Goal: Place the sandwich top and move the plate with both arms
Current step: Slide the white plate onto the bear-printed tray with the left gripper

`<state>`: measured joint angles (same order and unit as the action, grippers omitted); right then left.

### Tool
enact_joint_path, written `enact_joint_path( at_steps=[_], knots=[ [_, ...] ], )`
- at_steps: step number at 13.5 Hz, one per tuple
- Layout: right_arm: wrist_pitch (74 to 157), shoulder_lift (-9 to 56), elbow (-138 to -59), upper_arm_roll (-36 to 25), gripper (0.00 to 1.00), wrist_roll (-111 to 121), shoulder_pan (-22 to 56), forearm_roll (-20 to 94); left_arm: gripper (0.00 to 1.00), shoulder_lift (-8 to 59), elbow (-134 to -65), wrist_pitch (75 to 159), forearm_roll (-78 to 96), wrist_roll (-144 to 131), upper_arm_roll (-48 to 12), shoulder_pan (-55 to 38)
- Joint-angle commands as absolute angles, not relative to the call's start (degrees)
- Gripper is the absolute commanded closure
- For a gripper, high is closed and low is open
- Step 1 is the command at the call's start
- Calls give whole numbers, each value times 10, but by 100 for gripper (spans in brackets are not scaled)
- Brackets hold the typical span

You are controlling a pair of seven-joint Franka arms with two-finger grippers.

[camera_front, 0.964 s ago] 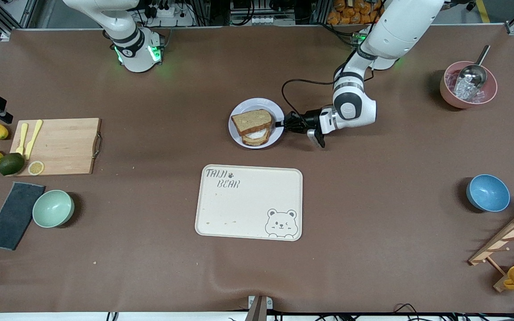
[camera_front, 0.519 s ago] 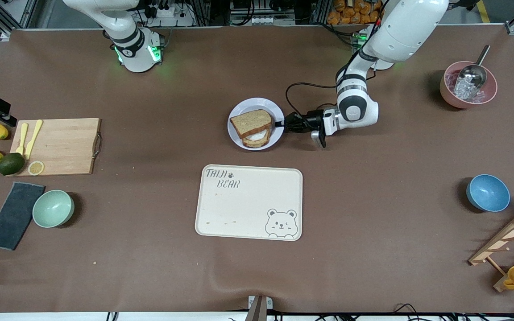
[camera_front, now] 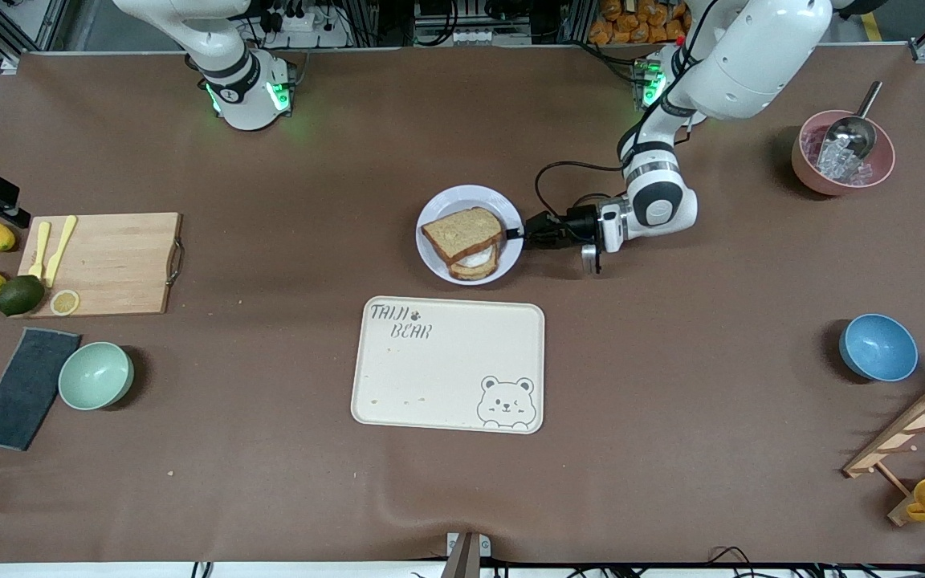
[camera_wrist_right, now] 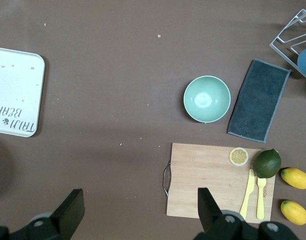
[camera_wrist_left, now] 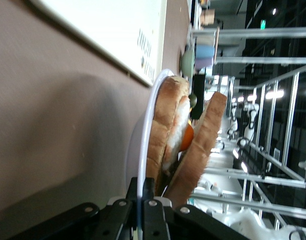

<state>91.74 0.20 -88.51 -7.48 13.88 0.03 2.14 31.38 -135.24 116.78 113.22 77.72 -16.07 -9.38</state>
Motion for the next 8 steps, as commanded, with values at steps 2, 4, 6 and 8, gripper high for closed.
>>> enact_joint_path(
  at_steps=[2, 4, 6, 8],
  knots=[
    [914, 1, -882, -74, 0, 129, 4, 11, 100, 296, -1353, 1150, 1169, 793, -169, -39],
    [915, 1, -882, -74, 0, 129, 3, 11, 100, 296, -1343, 1151, 1215, 794, -168, -38],
    [915, 1, -880, -74, 0, 129, 3, 11, 100, 299, -1324, 1151, 1252, 793, -168, -30],
    [914, 1, -882, -74, 0, 129, 3, 11, 100, 305, -1303, 1152, 1301, 793, -168, -32]
  ],
)
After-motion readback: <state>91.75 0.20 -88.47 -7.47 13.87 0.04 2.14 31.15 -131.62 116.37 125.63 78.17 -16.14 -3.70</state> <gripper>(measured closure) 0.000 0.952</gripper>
